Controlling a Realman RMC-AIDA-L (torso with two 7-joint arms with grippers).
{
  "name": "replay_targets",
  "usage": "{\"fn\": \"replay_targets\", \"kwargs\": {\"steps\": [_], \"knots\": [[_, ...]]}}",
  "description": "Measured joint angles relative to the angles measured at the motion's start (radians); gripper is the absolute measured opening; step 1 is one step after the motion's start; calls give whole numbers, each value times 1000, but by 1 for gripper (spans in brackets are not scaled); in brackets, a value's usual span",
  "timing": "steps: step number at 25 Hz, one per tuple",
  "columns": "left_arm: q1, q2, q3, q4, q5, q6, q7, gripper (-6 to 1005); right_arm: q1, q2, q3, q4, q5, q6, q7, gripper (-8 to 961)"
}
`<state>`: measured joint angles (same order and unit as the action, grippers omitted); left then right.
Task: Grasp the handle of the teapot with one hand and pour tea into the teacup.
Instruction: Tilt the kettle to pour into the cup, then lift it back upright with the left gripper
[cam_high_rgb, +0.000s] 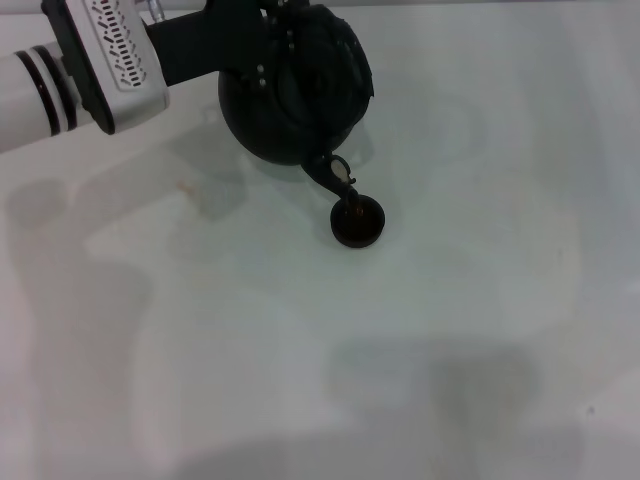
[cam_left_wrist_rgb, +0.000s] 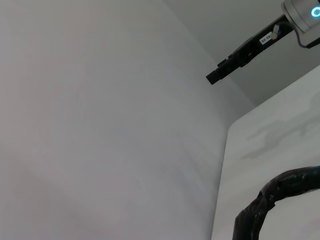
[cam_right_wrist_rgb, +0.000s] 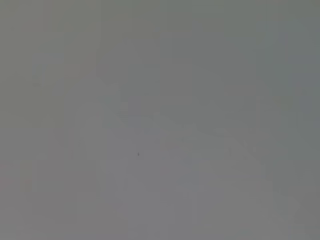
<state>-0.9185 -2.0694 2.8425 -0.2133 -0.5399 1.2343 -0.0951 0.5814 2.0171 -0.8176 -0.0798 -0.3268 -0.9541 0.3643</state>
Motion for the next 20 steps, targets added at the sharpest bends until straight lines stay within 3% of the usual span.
{"fn": "replay_targets", "kwargs": {"steps": [20], "knots": [[4, -4, 0, 0, -1, 2, 40, 97, 0, 0, 0, 0, 0, -5, 4, 836]]}}
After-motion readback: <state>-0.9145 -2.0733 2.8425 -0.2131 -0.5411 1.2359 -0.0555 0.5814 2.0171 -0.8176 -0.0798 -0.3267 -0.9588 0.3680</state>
